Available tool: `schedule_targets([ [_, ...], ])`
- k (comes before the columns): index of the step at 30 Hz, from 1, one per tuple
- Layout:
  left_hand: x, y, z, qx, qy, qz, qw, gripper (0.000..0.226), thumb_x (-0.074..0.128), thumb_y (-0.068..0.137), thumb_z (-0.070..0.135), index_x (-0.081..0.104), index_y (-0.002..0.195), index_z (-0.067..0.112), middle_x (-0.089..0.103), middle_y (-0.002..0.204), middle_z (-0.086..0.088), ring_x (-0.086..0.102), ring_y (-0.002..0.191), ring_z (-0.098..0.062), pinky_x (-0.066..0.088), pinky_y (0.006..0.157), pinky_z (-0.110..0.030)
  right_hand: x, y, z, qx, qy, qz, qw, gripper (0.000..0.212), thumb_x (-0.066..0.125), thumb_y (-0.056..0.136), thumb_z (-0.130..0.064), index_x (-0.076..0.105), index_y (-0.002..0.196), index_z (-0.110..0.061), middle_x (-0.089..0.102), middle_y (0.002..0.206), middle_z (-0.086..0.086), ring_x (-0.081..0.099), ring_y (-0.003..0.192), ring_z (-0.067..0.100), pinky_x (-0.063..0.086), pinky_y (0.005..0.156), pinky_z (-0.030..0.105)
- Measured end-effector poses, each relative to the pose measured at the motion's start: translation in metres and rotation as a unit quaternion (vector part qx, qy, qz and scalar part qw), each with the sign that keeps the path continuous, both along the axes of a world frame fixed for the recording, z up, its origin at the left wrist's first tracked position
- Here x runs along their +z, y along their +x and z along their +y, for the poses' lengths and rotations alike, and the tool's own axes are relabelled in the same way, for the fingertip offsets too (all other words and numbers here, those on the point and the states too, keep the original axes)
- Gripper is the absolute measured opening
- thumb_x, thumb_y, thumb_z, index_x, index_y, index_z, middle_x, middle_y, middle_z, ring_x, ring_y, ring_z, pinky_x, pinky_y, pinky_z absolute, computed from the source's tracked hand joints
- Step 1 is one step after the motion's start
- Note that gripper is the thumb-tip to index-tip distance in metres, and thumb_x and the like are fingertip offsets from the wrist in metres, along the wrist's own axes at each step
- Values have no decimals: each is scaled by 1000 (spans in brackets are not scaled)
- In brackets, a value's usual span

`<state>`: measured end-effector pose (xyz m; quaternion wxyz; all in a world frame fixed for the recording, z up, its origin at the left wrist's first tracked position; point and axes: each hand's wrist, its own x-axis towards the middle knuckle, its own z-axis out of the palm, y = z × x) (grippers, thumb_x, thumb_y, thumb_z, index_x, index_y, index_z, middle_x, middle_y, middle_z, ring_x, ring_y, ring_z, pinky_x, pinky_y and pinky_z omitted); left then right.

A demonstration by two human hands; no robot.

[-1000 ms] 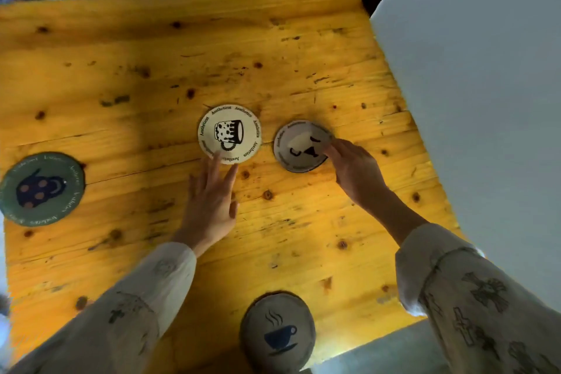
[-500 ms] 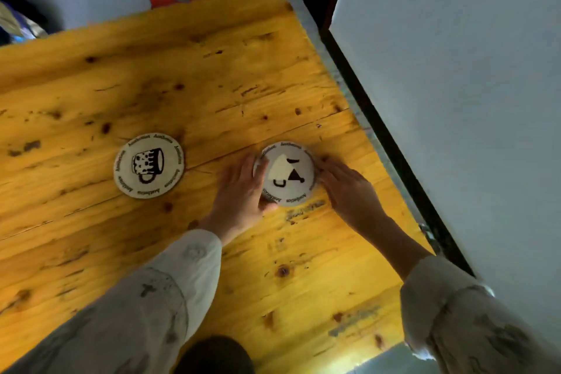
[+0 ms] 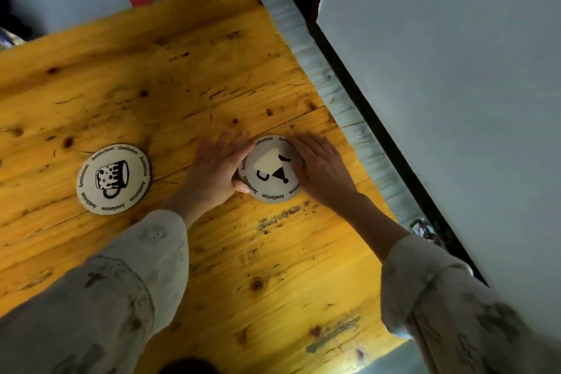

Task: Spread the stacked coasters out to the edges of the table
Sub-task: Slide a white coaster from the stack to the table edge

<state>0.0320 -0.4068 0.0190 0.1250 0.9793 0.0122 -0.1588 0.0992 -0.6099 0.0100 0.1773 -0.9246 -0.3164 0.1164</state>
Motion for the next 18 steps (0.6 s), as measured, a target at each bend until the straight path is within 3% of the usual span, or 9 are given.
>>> schedule_targets([
  [2, -2, -11, -11, 80, -19, -47, 996, 83, 66, 75, 33, 20, 142, 18, 23, 153, -9, 15, 142, -29, 10, 116, -52, -1, 6, 8, 36, -36, -3, 999, 51, 40, 95, -33, 29, 143, -16, 32, 153, 4, 22, 143, 22, 11, 119, 44],
  [4, -9, -28, -27, 126, -71, -72, 987, 76, 59, 81, 31, 18, 142, 14, 26, 152, -10, 18, 141, -26, 8, 117, -47, -1, 12, 16, 54, -50, -9, 997, 51, 38, 96, -35, 28, 143, -19, 32, 153, 2, 22, 142, 22, 11, 119, 43],
  [8, -18, -42, -47, 115, -74, -21, 990, 104, 54, 73, 62, -3, 144, 12, -3, 157, -7, -6, 144, -21, -10, 114, -46, 4, 20, 24, 48, -57, -8, 997, 50, 43, 93, -36, 33, 140, -21, 40, 148, 0, 31, 134, 23, 22, 111, 40],
  [10, -18, -37, -48, 119, -73, -12, 990, 114, 57, 66, 66, -7, 143, 13, -8, 156, -6, -10, 144, -20, -12, 113, -48, 7, 19, 22, 41, -60, -9, 997, 50, 45, 93, -36, 36, 139, -20, 43, 144, 4, 35, 128, 26, 27, 106, 40],
  [15, -8, -13, -38, 54, -76, 21, 995, 110, 63, 68, 54, -8, 143, 18, -11, 156, -2, -12, 143, -17, -8, 116, -50, 10, 8, 9, -28, -72, -15, 997, 54, 52, 88, -38, 39, 136, -17, 45, 134, 9, 37, 122, 28, 29, 101, 42],
  [18, -2, 4, -25, 25, -51, 0, 998, 99, 65, 73, 43, 0, 144, 19, 0, 157, -4, -5, 144, -21, -3, 117, -51, 10, -1, -6, -102, -47, -15, 994, 50, 55, 87, -34, 45, 130, -12, 48, 127, 12, 40, 118, 29, 32, 97, 43],
])
